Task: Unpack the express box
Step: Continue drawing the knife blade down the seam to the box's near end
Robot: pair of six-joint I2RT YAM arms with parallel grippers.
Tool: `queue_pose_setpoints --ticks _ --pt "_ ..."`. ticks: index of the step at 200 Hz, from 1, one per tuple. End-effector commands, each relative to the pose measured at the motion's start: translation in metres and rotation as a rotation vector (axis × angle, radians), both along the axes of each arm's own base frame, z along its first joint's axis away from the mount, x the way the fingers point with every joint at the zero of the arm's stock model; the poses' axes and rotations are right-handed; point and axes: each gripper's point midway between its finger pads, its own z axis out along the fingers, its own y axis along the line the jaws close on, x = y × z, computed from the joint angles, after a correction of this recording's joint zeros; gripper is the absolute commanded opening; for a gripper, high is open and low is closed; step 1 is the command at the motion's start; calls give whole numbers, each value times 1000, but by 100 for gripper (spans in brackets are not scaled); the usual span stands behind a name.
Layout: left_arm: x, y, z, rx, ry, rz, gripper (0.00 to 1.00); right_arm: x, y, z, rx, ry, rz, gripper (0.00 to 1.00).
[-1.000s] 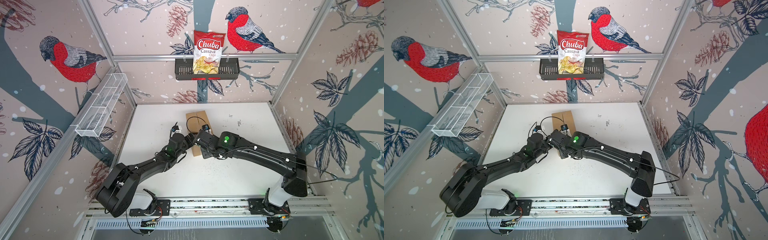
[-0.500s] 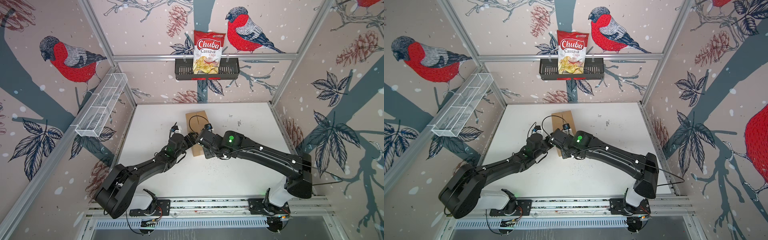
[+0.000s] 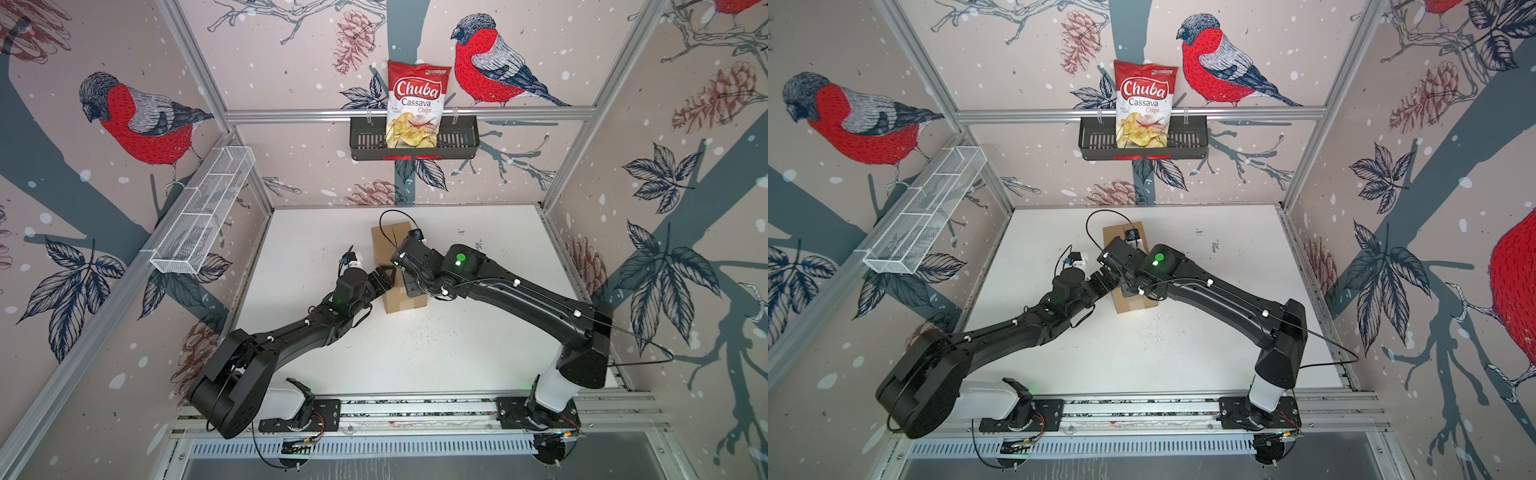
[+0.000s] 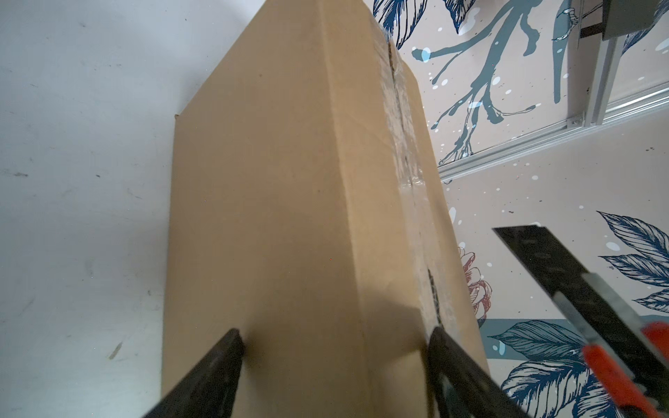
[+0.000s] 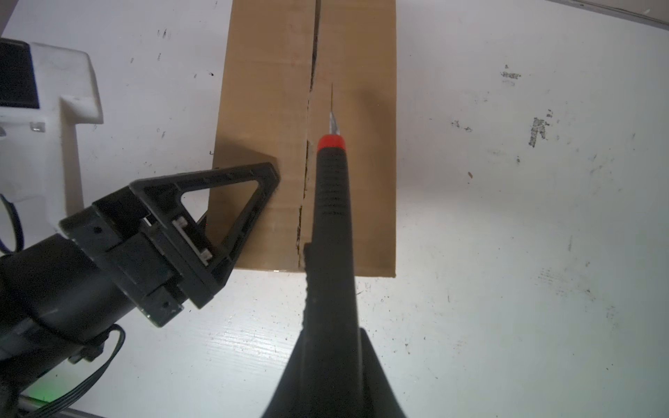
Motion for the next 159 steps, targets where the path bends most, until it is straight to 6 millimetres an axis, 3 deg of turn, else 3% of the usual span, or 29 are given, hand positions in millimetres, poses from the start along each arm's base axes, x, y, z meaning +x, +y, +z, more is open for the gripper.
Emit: queue_pose_setpoints --ticks 1,49,105,159 --pt "-7 5 -18 50 58 2 79 9 12 5 29 -27 33 0" --pt "-7 5 -20 51 60 2 79 14 23 -4 20 -10 65 0" --pt "-8 5 -20 47 59 2 79 14 24 -19 12 18 66 0" --pt "-8 5 -22 48 64 3 79 18 20 -14 17 4 49 0"
